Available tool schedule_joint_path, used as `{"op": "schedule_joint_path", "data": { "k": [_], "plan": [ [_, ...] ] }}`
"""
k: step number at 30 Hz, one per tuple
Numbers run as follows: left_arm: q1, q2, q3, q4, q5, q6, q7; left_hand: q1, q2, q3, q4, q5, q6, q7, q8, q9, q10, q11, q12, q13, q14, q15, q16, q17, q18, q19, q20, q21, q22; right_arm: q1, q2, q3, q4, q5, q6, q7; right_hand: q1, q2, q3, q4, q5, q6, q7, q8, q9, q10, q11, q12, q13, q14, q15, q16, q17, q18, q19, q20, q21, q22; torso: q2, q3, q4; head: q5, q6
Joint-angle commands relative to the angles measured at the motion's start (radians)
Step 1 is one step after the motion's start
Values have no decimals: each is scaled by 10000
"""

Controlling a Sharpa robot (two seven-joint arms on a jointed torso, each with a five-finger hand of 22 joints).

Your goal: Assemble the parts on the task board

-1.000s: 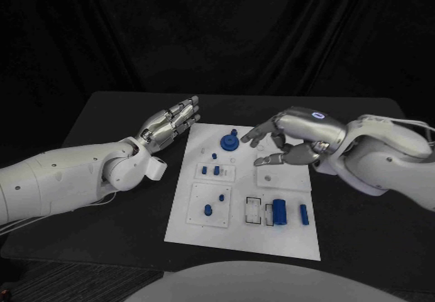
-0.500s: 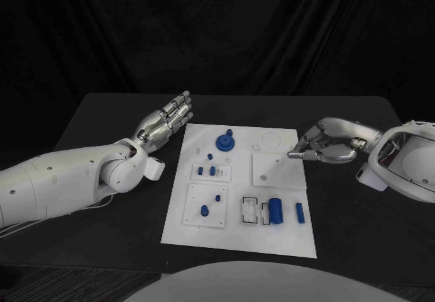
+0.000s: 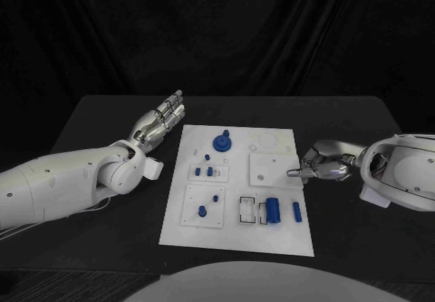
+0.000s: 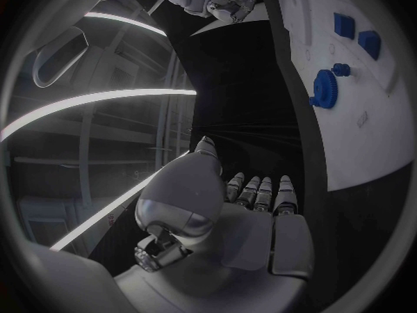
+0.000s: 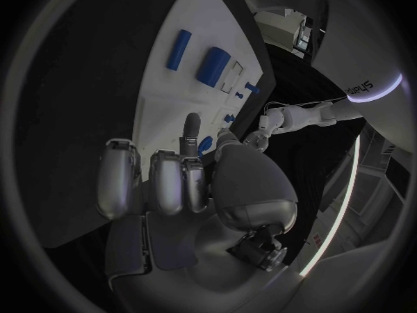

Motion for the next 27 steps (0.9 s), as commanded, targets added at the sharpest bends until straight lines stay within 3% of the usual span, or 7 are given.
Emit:
{"op": "schedule_joint_path", "data": {
  "k": [1, 4, 7, 8, 10, 12, 27],
  "plan": [
    [-31, 21, 9, -7, 53, -67, 1765, 67, 105, 61, -21, 82, 41, 182, 3, 20, -5, -11, -31, -14, 14, 59, -36, -11, 179, -10, 87, -33, -9, -109, 109, -2, 132, -116, 458, -1310, -173, 7, -94, 1, -212, 52, -112, 250, 427, 1053, -101, 24, 2626, 692, -119, 135, 370, -206, 653, -75, 281, 2105, -12, 4, -20, -36, -1],
    [-47, 32, 9, -27, 53, 44, 1735, 137, 142, 99, -26, 236, 88, 363, 11, 27, -5, -10, -31, -14, 14, 95, -36, -11, 165, -10, 111, -33, -9, -238, 259, -2, 234, -134, 564, -1632, -296, 36, -143, 3, -312, 76, -138, 237, 550, 1053, -128, 24, 2626, 691, -136, 147, 362, -208, 644, -97, 323, 2106, -14, -11, 21, -88, -1],
    [-62, 35, 9, -37, 53, 136, 1719, 162, 147, 109, -25, 285, 94, 407, 11, 28, -5, -8, -31, -14, 14, 108, -36, -11, 162, -10, 118, -33, -9, -358, 404, -2, 322, -73, 579, -1824, -486, 115, -213, -30, -384, 84, -28, -514, 217, 1053, -34, 24, 2626, 666, -78, 102, 241, -197, 599, -73, 313, 2083, -10, -26, 11, -78, -1],
    [-68, 33, 9, -42, 53, 178, 1711, 162, 147, 109, -25, 285, 94, 407, 11, 28, -5, -8, -31, -14, 14, 108, -36, -11, 162, -10, 118, -33, -9, -399, 470, -2, 354, -2, 582, -1891, -572, 171, -237, -20, -383, -53, 85, -1081, -108, 1053, 50, 24, 2626, 647, -15, 47, 128, -193, 578, -36, 306, 2072, -11, -30, -5, -63, -1],
    [-76, 29, 9, -47, 53, 228, 1694, 170, 152, 114, -24, 300, 109, 426, 14, 30, -5, -2, -31, -14, 14, 120, -36, -11, 159, -10, 125, -33, -9, -436, 547, -2, 386, 97, 577, -1972, -614, 217, -258, -57, -389, 188, 180, -1726, -562, 1053, 136, 24, 2626, 655, 61, 76, 139, -202, 570, 33, 392, 2083, -11, -37, -18, -44, -1],
    [-81, 23, 9, -51, 53, 265, 1675, 179, 160, 119, -22, 310, 107, 438, 14, 30, -5, 12, -31, -14, 14, 135, -36, -11, 155, -10, 134, -33, -9, -459, 615, -2, 411, 167, 566, -2048, -635, 230, -277, -80, -389, 385, 197, -2088, -820, 1053, 178, 24, 2626, 667, 82, 123, 187, -211, 572, 72, 470, 2097, -12, -40, -24, -37, -1],
    [-93, 132, 9, -109, 54, 660, 1494, 212, 201, 144, -17, 343, 120, 477, 14, 31, -5, 138, -31, -14, 14, 240, -36, -11, 130, -10, 215, -33, -9, -818, 1234, -3, 322, -6, 1106, -3140, -616, -73, -405, -272, -541, 405, 381, -3341, -1611, 1053, 285, 24, 2626, 570, 133, -95, -334, -187, 533, 127, 471, 2064, -26, -38, 16, -145, -1]
  ]
}}
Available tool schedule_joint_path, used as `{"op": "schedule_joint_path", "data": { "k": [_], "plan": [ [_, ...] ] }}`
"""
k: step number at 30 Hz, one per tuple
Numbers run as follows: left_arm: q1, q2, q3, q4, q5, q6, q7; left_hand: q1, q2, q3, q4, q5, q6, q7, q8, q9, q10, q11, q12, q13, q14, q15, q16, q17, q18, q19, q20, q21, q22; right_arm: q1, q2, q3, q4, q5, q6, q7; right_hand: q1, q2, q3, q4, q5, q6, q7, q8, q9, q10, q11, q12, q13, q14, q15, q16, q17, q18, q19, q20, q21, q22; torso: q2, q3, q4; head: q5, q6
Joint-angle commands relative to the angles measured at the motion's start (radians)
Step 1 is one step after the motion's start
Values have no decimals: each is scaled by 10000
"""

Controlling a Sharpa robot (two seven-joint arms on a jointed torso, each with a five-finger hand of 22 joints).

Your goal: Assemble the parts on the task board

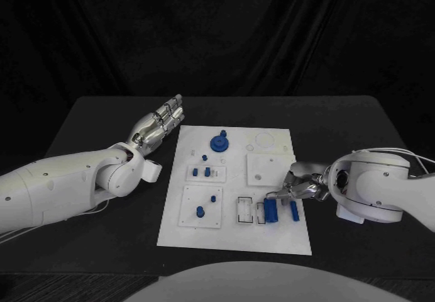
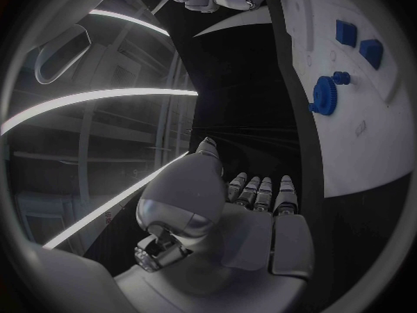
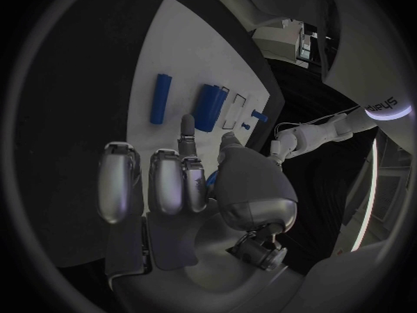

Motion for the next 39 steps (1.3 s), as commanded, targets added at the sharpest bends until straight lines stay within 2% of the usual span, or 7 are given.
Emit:
{"op": "schedule_joint_path", "data": {
  "k": [1, 11, 21, 28, 31, 33, 39],
  "plan": [
    [-15, 25, 9, -4, 50, 360, 1484, 64, 53, 72, -4, 45, 29, 70, 15, 10, 0, 69, -31, -11, -15, 64, -36, -16, 130, 6, 96, -33, -12, -107, 94, -2, -26, -162, 526, -775, 17, -88, -14, -42, -89, -218, 132, -364, -231, 1059, 105, 24, 2630, 544, 150, -122, -227, -21, 521, 97, -110, 2043, -5, -4, 27, -6, -1],
    [-23, 59, 9, -51, 50, 632, 1387, 93, 90, 94, -5, 75, 71, 210, 23, 18, 0, 101, -31, -11, -15, 153, -36, -16, 143, 6, 215, -33, -12, -295, 439, -2, -135, -474, 668, -897, -43, -260, -25, -53, -350, 182, 53, -453, -320, 1059, 27, 24, 2630, 529, 171, -195, -409, 4, 490, 140, -183, 2015, 2, -39, -10, 43, -1],
    [-53, 125, 9, -96, 50, 928, 1276, 120, 123, 115, -6, 88, 114, 403, 31, 24, 0, 113, -31, -11, -15, 263, -36, -16, 193, 6, 386, -33, -12, -401, 749, -2, -299, -956, 1132, -1002, 132, -431, 135, -168, -385, 392, -38, -407, -196, 1059, -74, 24, 2630, 438, 127, -472, -933, 84, 383, 107, -527, 1904, -4, -11, -26, 55, -1],
    [-68, 139, 9, -120, 50, 1120, 1233, 130, 140, 128, -7, 100, 125, 467, 32, 26, 0, 116, -31, -11, -15, 283, -36, -16, 208, 6, 411, -33, -12, -430, 799, -2, -333, -1086, 1310, -1033, 1109, -465, 535, -981, 889, 150, 10, -496, 5, 1059, -36, 24, 2630, 407, 149, -624, -1247, 121, 322, 111, -733, 1844, -11, -30, -25, 89, -1],
    [-76, 148, 9, -131, 50, 1184, 1218, 135, 148, 135, -8, 105, 115, 489, 30, 24, 0, 117, -31, -11, -15, 290, -36, -16, 213, 6, 424, -33, -12, -435, 798, -1, -319, -1113, 1231, -1028, 1539, -446, 722, -1328, 1674, -41, 64, -587, 33, 1059, 6, 24, 2630, 390, 176, -685, -1372, 134, 304, 131, -811, 1822, -8, -21, -49, 133, -1],
    [-83, 151, 9, -136, 50, 1214, 1211, 139, 155, 142, -8, 110, 115, 501, 30, 24, 0, 120, -31, -11, -15, 297, -36, -16, 217, 6, 433, -33, -12, -436, 791, -1, -305, -1106, 1092, -997, 2003, -380, 1000, -1680, 2814, -306, 128, -723, 30, 1059, 55, 24, 2630, 381, 208, -727, -1468, 142, 293, 156, -867, 1807, -11, -25, -41, 132, -1],
    [-102, 146, 9, -145, 50, 1273, 1186, 151, 165, 154, -12, 124, 100, 528, 27, 21, 0, 130, -31, -11, -15, 303, -36, -16, 224, 6, 448, -33, -12, -438, 729, 0, -219, -943, 468, -799, 2493, -331, 1578, -2207, 4247, -705, 236, -834, 28, 1059, 140, 24, 2630, 371, 278, -771, -1599, 156, 283, 219, -952, 1787, -9, -15, -44, 136, -1]
  ]
}}
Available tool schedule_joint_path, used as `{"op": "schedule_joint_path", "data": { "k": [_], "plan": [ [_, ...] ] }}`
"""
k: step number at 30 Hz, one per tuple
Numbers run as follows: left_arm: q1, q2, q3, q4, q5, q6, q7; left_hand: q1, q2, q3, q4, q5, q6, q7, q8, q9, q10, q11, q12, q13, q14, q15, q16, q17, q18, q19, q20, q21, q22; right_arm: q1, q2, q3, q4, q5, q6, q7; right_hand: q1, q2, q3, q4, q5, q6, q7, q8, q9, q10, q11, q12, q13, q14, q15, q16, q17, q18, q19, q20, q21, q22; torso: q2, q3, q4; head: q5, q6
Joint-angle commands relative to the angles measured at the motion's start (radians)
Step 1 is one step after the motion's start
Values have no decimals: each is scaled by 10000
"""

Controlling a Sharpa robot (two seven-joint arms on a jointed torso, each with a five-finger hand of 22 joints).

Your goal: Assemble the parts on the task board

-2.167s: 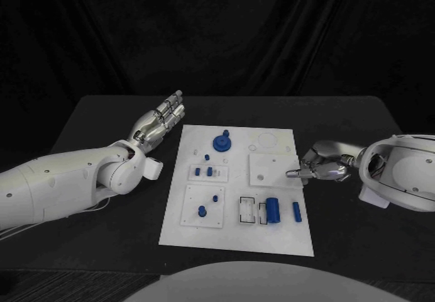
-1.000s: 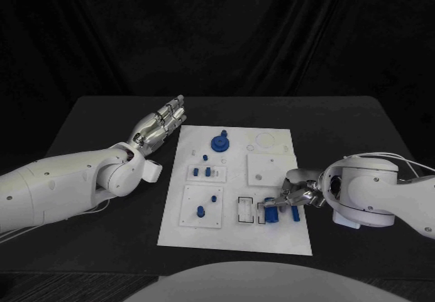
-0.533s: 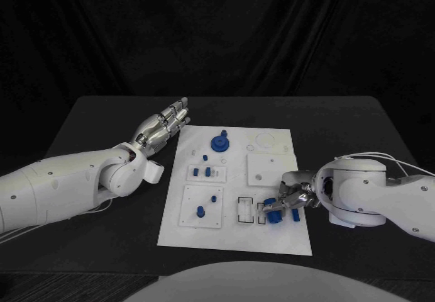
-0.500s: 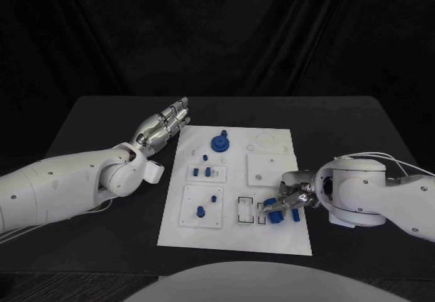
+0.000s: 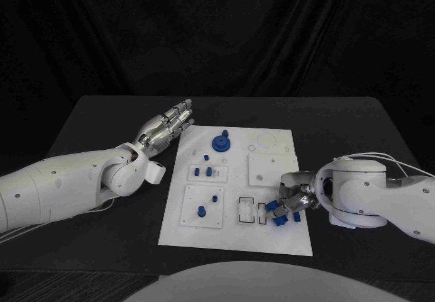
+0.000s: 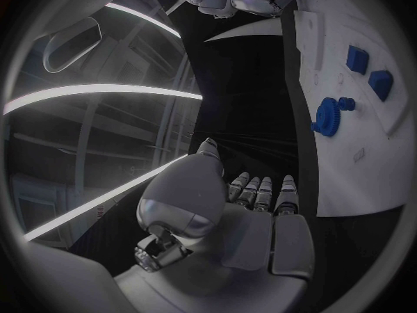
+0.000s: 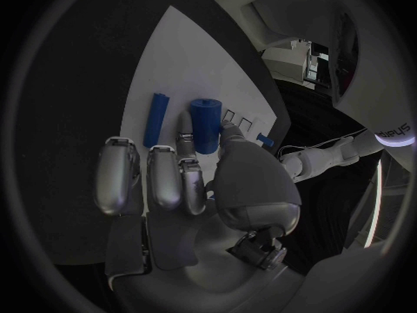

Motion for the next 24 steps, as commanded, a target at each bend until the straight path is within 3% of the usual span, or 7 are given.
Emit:
{"op": "schedule_joint_path", "data": {
  "k": [1, 2, 3, 6, 11, 16, 24],
  "plan": [
    [-20, 10, 9, 9, 50, 244, 1184, 35, 45, 77, 9, 49, 24, 83, 26, 12, 2, 74, -31, -11, 14, 52, -36, -14, 146, -12, 83, -33, -16, -77, -83, -57, -12, -138, -523, -141, 799, 457, 1098, -1084, 644, -518, -163, -287, -68, 1072, 91, 25, 2634, 380, 66, -35, -31, 157, 280, 82, -80, 1784, 4, 11, -10, 7, -1],
    [-24, 7, 9, 8, 50, 252, 1180, 35, 45, 77, 9, 49, 24, 83, 26, 12, 2, 74, -31, -11, 14, 52, -36, -14, 146, -12, 83, -33, -16, -77, -107, -57, 27, -123, -655, -98, 858, 438, 1194, -1166, 901, -557, -147, -284, -62, 1072, 105, 25, 2634, 377, 76, -41, -50, 159, 279, 89, -92, 1782, 7, 16, -9, 15, -1],
    [-27, 4, 9, 8, 50, 255, 1177, 45, 53, 88, 8, 55, 11, 105, 23, 10, 2, 96, -31, -11, 14, 59, -36, -14, 151, -12, 94, -33, -16, -77, -127, -57, 60, -114, -764, -64, 922, 382, 1448, -1332, 1619, -631, -113, -247, -29, 1071, 136, 23, 2632, 377, 101, -38, -65, 159, 283, 109, -98, 1782, 9, 19, -7, 20, -1],
    [-35, 0, 9, 5, 50, 266, 1163, 52, 56, 95, 7, 62, -2, 121, 21, 7, 2, 113, -31, -11, 14, 64, -36, -14, 155, -12, 101, -33, -16, -75, -178, -56, 144, -97, -1054, 29, 929, 284, 1907, -1570, 2393, -641, -100, -89, 79, 1068, 144, 18, 2625, 373, 117, -32, -91, 167, 286, 117, -114, 1782, 15, 25, -5, 15, -1],
    [-48, 13, 9, 0, 51, 297, 1126, 65, 60, 111, 8, 72, -9, 171, 20, 7, 2, 145, -31, -11, 14, 85, -36, -14, 161, -12, 124, -33, -16, -48, -331, -55, 334, 49, -1676, 205, 396, -81, 3607, -2157, 3035, -849, -99, 549, 609, 1071, 133, 23, 2631, 371, 96, 29, -110, 159, 308, 119, -98, 1799, 14, 33, -20, 34, -1],
    [-52, 9, 9, 2, 51, 314, 1083, 70, 63, 123, 11, 76, -10, 220, 21, 7, 2, 172, -31, -11, 14, 109, -36, -14, 166, -12, 154, -33, -16, 85, -470, -55, 465, 611, -2088, 295, 164, -124, 4118, -2386, 3060, -1047, -100, 828, 884, 1072, 131, 25, 2634, 373, 104, 68, -110, 147, 329, 119, -45, 1817, 6, 27, -31, 60, -1],
    [-55, 10, 9, 1, 51, 341, 1017, 72, 69, 141, 12, 84, -13, 282, 22, 8, 2, 207, -31, -11, 14, 168, -36, -14, 173, -12, 222, -33, -16, 395, -636, -54, 633, 2794, -2436, 321, -189, -2, 4354, -2359, 2783, -1179, -128, 1095, 1126, 1072, 116, 25, 2634, 399, 97, 161, -8, 127, 362, 119, 61, 1849, -11, -1, 5, 33, -1]
  ]
}}
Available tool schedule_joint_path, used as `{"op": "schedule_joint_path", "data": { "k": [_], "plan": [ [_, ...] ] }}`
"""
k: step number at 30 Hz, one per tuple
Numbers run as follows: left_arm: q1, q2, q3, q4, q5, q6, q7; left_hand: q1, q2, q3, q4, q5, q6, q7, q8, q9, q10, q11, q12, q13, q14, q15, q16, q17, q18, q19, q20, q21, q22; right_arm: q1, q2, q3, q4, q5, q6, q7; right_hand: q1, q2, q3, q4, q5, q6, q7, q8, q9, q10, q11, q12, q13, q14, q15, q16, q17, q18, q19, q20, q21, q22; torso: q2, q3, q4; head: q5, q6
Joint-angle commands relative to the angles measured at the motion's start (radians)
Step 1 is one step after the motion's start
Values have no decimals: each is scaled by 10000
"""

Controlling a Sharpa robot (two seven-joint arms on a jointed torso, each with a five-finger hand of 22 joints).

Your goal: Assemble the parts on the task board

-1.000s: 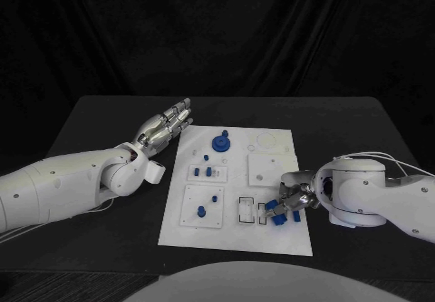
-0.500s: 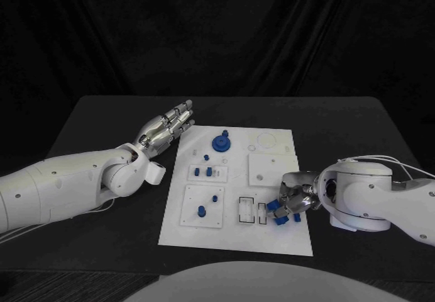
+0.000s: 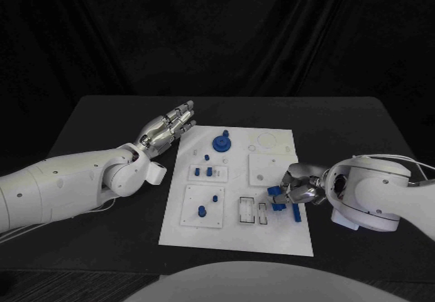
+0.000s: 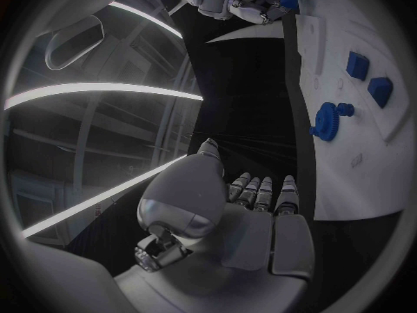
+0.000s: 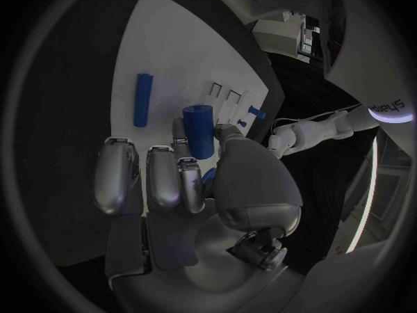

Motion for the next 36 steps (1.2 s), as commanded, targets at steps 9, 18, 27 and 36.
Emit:
{"op": "schedule_joint_path", "data": {
  "k": [9, 18, 27, 36],
  "plan": [
    [-18, 80, 9, -3, 52, 182, 950, 35, 33, 69, -11, 46, -10, 102, 22, 9, 6, 81, -31, -11, 1, 110, -36, -9, 182, -11, 118, -33, -17, 159, 234, 0, -155, 4862, -113, -297, -513, 69, 3443, -3184, -425, -252, -40, 210, 190, 1087, -42, 25, 2628, 419, -11, 49, -27, 114, 369, 44, 105, 1857, -1, -23, 27, -51, -1],
    [-18, 119, 9, -13, 52, 227, 906, 39, 32, 78, -14, 51, -1, 129, 25, 11, 6, 86, -31, -11, 1, 126, -36, -9, 188, -11, 147, -33, -17, 168, 487, -1, -343, 5860, 59, -462, -750, 181, 3494, -3089, -1040, -415, -36, 291, 244, 1087, -36, 25, 2628, 393, -7, 17, -139, 120, 332, 49, 82, 1846, 0, -40, 20, -9, -1],
    [-18, 163, 9, -35, 52, 326, 891, 46, 33, 87, -16, 53, -6, 151, 24, 10, 6, 94, -31, -11, 1, 131, -36, -9, 198, -11, 182, -33, -17, 129, 846, -2, -606, 5626, 148, -490, -1058, 251, 3370, -2851, -2566, -735, 45, 190, 102, 1042, 38, -47, 2530, 345, 50, -86, -393, 143, 268, 98, -21, 1807, -2, -31, 28, -1, -1],
    [-18, 161, 9, -34, 52, 383, 862, 47, 34, 89, -16, 54, -6, 154, 24, 10, 6, 94, -31, -11, 1, 132, -36, -9, 199, -11, 187, -33, -17, 57, 1092, -3, -817, 5247, 215, -461, -1192, 252, 3218, -2675, -3365, -882, 123, 90, -73, 997, 111, -115, 2435, 312, 111, -174, -594, 205, 166, 156, -305, 1716, 11, -28, 23, 27, -1]
  ]
}}
